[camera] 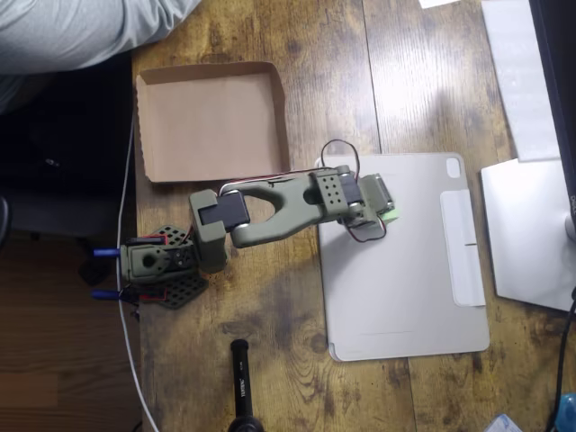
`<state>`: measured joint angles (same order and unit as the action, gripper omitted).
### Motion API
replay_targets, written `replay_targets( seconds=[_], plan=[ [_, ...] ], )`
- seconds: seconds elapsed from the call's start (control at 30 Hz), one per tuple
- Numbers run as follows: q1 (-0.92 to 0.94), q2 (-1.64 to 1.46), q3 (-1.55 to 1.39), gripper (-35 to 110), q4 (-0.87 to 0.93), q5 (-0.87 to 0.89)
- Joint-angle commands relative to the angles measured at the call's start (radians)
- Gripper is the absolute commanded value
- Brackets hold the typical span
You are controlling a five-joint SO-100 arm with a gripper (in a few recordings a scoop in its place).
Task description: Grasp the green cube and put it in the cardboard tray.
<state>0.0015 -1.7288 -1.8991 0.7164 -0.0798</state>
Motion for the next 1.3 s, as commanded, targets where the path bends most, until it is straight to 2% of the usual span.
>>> replay_targets(
  seconds=[0.0, 0.27, 0.73, 1.27],
  plan=[
    [-0.014, -0.023, -0.046, 25, -0.044, -0.034],
    [-0.014, -0.014, -0.095, 25, -0.129, -0.043],
    [-0.011, -0.015, -0.110, 0, -0.170, -0.075],
    [0.003, -0.040, -0.127, 0, -0.204, -0.057]
  ],
)
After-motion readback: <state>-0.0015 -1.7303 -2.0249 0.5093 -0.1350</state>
